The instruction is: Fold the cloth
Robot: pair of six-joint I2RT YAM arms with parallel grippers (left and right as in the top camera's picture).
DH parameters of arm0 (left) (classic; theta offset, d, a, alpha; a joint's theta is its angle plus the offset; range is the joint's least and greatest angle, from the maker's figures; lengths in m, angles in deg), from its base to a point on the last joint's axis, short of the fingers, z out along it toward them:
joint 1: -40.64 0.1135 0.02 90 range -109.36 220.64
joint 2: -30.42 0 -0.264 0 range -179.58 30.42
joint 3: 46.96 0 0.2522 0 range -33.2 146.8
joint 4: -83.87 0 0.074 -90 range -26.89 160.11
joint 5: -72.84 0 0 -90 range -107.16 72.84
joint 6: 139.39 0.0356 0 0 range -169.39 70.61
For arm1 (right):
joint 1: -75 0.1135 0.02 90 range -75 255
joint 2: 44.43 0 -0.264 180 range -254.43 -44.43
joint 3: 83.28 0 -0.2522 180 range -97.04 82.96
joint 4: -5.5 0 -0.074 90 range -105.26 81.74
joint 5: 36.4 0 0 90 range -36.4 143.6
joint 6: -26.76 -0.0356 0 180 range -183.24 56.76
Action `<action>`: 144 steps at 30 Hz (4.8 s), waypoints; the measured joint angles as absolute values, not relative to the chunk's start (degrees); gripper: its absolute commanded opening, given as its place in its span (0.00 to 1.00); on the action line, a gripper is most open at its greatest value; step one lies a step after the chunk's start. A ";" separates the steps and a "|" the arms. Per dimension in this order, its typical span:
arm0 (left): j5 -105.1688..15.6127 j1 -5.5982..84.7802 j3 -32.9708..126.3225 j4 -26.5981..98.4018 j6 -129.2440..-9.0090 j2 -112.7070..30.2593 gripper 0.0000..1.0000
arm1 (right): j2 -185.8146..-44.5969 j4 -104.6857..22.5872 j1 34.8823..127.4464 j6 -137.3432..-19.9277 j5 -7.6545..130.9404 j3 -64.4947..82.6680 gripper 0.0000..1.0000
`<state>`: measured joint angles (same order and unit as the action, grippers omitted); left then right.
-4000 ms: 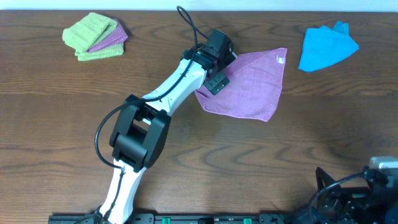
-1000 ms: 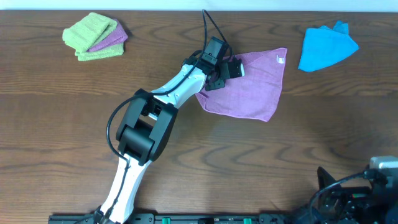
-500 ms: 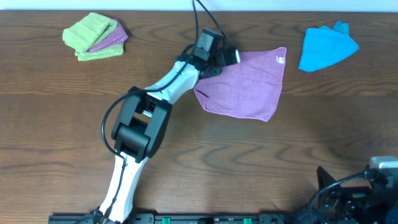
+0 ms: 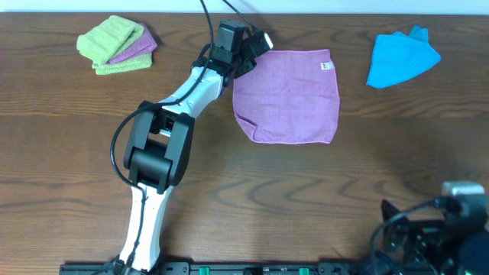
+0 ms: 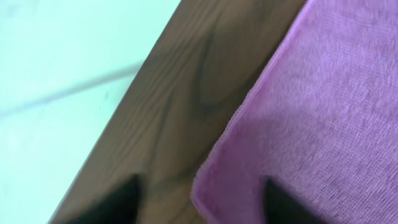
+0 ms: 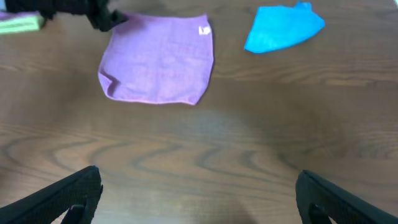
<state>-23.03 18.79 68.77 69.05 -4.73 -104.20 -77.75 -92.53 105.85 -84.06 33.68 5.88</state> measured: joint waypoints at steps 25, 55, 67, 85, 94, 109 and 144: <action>-21.50 17.55 68.47 33.81 -28.07 -81.58 0.95 | -102.02 -80.38 84.58 -69.67 36.54 6.69 0.96; -32.25 4.81 48.32 10.21 -56.11 -58.11 0.95 | -67.42 -97.87 84.63 -66.85 53.89 8.00 0.99; -22.81 5.57 24.51 25.75 -64.33 -31.27 0.96 | -61.10 -92.88 86.29 -68.69 55.53 11.33 0.99; -46.00 23.14 19.22 55.76 -66.97 -58.06 0.95 | -88.16 -58.66 85.85 -74.79 61.28 26.23 0.99; -50.22 23.12 22.70 59.28 -65.64 -63.75 0.96 | -95.68 -55.29 72.69 -74.99 72.41 25.27 0.99; -48.23 15.65 29.45 60.98 -63.02 -71.07 0.95 | -95.65 -55.11 70.99 -70.72 75.14 25.05 0.99; -41.98 13.53 30.48 65.35 -63.67 -75.64 0.06 | -98.30 -57.04 69.48 -67.03 75.53 24.99 0.99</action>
